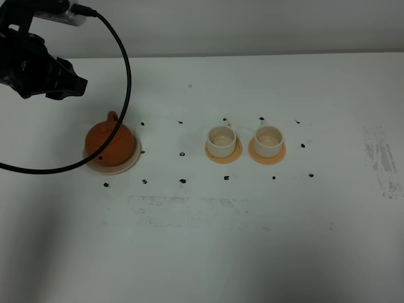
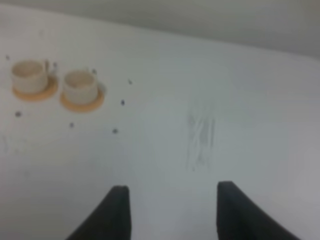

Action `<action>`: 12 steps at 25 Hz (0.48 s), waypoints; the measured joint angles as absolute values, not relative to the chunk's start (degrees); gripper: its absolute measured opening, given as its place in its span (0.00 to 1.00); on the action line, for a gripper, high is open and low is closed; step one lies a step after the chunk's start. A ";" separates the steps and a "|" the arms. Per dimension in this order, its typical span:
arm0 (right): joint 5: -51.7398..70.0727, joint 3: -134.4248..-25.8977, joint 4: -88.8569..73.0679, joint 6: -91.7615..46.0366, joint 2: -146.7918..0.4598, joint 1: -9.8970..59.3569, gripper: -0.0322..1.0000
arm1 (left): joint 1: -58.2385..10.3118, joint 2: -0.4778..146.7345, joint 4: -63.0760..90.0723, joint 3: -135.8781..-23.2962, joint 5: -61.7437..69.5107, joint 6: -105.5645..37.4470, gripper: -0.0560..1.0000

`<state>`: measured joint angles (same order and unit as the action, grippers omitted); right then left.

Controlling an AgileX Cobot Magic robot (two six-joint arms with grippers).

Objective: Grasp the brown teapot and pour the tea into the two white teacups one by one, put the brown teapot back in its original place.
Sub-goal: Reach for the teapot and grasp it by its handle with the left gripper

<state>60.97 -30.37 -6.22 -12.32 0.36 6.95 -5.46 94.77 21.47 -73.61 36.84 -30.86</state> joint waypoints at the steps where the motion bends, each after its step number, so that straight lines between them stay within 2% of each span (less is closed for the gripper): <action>1: 61.26 -29.58 -6.22 -12.27 0.41 6.95 0.43 | -5.46 94.77 21.47 -73.61 36.84 -30.86 0.50; 12: 61.64 -28.49 -5.59 -11.03 0.41 6.95 0.43 | -5.46 94.77 20.08 -73.61 37.32 -30.03 0.50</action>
